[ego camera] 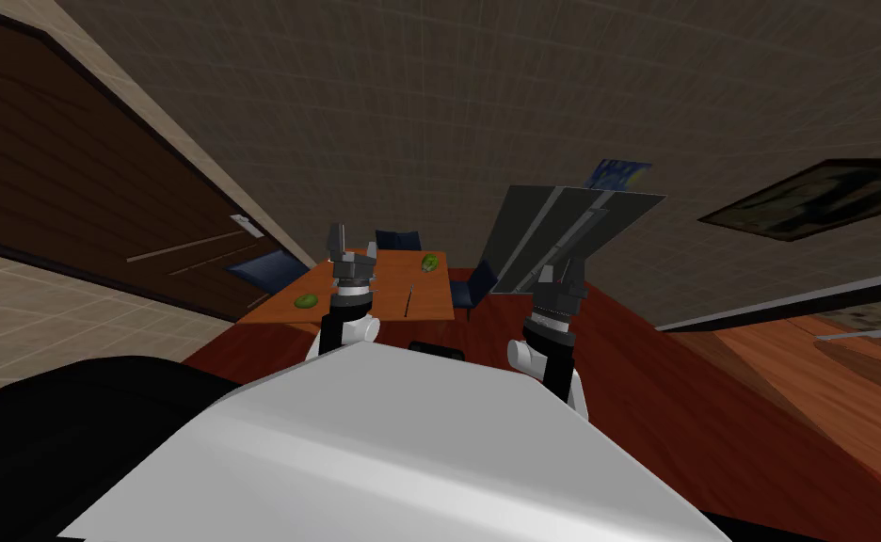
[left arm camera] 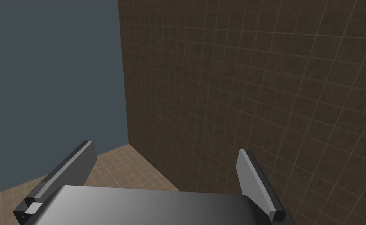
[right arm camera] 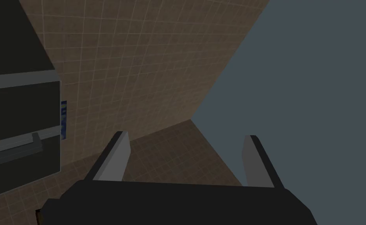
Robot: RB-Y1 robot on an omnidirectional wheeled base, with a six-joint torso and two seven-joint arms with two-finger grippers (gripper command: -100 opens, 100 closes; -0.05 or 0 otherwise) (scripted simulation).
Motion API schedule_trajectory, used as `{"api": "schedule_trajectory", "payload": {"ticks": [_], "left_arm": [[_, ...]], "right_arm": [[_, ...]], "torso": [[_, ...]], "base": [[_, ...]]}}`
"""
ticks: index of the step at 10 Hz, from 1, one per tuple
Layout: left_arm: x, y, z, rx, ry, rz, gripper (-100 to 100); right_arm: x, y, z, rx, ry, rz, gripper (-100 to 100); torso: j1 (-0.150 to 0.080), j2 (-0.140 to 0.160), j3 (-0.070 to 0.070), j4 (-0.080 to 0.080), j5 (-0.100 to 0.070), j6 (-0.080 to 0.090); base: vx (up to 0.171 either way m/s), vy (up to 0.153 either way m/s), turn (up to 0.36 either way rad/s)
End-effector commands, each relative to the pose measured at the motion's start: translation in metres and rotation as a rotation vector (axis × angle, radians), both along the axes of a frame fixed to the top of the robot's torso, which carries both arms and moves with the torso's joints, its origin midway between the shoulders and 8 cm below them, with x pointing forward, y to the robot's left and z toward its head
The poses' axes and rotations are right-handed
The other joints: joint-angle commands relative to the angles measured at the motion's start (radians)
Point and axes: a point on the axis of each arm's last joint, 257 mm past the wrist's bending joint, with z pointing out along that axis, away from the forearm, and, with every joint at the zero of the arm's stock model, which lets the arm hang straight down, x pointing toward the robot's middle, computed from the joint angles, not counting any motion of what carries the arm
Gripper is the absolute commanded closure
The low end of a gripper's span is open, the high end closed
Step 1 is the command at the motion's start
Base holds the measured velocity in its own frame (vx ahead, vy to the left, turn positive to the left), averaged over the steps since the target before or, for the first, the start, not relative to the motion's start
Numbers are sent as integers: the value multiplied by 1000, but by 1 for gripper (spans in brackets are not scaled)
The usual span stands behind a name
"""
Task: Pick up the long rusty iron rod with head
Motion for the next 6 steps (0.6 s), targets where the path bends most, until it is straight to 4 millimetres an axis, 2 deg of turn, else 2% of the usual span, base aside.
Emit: {"api": "schedule_trajectory", "payload": {"ticks": [1, 3, 6], "left_arm": [[6, -5, -4, 25, 21, -16, -100], [19, -11, -14, 62, 63, -40, -100], [47, -21, -38, 118, 154, -73, -100]], "right_arm": [[0, 0, 0, 0, 0, 0, 0], [0, 0, 0, 0, 0, 0, 0], [0, 0, 0, 0, 0, 0, 0]], "torso": [[0, 0, 0, 0, 0, 0], [2, 2, 1, 0, 0, 0], [5, 4, 2, 1, 1, 0]], "base": [[-13, 10, -53], [-39, 37, -81], [-70, 68, -130]]}}
